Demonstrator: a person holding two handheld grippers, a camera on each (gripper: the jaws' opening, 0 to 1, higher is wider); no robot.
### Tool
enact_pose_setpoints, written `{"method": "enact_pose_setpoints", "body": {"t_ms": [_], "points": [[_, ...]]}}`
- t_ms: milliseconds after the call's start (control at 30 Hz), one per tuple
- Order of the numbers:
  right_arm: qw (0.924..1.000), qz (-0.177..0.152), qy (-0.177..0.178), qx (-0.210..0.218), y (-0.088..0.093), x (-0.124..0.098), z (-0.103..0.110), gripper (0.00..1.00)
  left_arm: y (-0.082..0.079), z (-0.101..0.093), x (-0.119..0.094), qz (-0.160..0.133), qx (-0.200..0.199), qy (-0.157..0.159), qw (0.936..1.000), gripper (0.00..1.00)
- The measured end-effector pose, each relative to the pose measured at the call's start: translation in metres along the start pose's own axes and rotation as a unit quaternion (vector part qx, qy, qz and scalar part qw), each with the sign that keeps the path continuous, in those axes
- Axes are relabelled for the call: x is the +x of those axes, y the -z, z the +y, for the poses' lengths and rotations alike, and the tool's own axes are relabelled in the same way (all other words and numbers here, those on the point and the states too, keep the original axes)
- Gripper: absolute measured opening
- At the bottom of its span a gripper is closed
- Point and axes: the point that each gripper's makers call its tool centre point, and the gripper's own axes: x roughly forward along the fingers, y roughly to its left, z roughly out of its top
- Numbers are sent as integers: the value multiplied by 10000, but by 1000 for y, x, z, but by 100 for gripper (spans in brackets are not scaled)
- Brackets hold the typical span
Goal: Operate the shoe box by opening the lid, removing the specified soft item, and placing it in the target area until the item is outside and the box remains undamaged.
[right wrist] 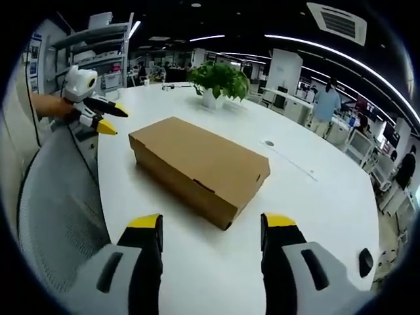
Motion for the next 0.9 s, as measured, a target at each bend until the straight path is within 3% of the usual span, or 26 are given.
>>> {"method": "enact_pose_setpoints", "body": {"t_ms": [633,900], "points": [[9994,155,-259,-156,9,33,-3,44,6,-2,23,191,-21,5,9998,45],[9994,238,-210,-127,12,48,-8,42,9,-6,33,258,-94,10,9996,43]]}}
